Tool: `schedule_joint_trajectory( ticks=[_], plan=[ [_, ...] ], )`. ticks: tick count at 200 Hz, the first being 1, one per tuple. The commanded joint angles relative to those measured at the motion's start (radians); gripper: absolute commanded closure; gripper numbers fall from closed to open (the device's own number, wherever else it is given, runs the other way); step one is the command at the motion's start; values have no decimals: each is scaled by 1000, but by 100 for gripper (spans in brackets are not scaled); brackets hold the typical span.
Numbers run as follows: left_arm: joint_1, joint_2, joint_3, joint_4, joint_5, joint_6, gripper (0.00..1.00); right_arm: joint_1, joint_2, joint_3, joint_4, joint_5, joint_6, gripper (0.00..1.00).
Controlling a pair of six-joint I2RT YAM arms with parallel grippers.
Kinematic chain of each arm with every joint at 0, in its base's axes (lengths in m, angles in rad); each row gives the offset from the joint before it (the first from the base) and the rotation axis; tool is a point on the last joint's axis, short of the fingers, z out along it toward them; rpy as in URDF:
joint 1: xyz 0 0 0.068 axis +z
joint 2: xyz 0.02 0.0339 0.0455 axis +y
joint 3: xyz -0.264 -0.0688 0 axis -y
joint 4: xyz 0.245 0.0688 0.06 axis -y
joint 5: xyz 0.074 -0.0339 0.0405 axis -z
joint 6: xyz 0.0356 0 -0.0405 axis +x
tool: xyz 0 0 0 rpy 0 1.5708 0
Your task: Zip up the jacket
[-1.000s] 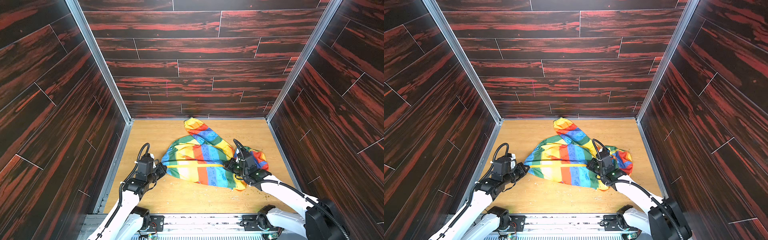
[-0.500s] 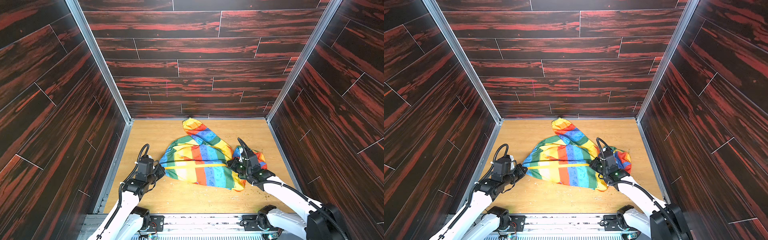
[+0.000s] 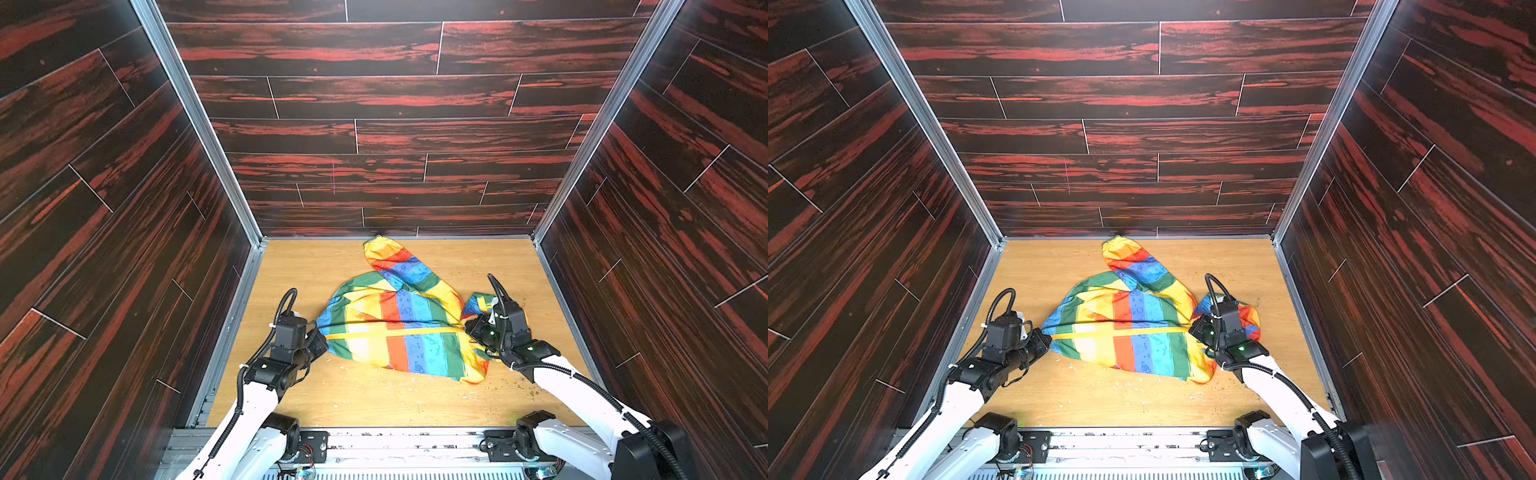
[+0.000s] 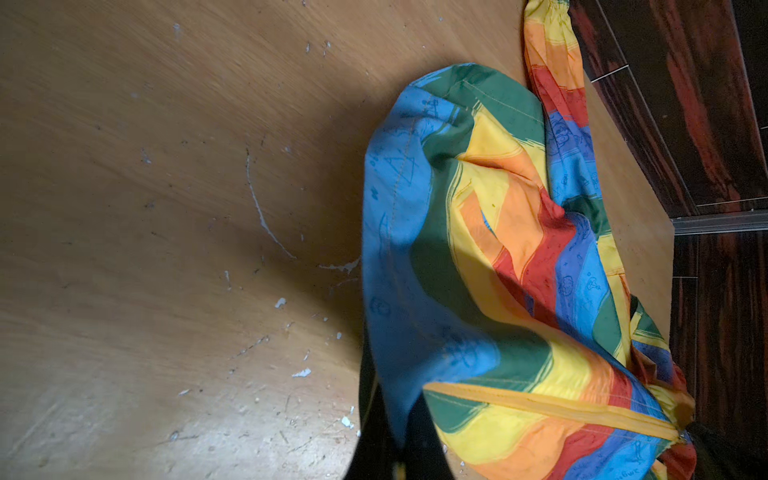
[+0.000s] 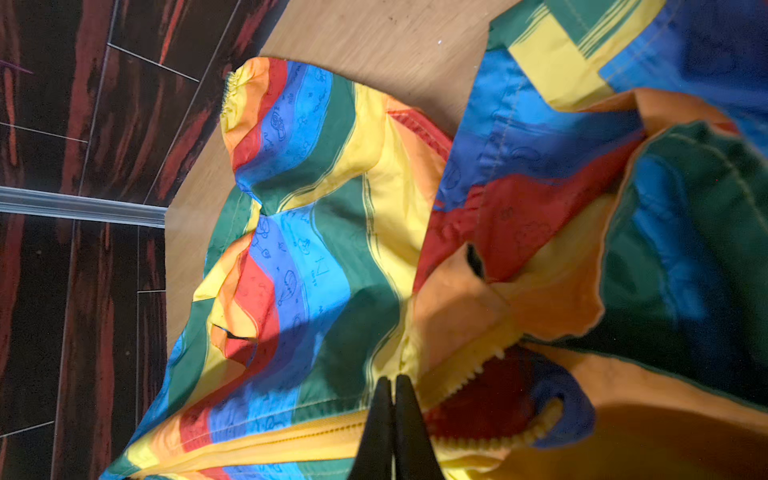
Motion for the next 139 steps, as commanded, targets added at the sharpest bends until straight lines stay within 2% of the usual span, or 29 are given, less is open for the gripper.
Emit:
schedule_joint_trajectory(
  ticks=[1,139],
  plan=[
    [15,-9,13,-19,-53,4,100,-23,-27,-12,-26,26,-20,100],
    [19,-9,9,-17,-55,5,100,-165,-65,-4,-75,-25,-74,100]
  ],
)
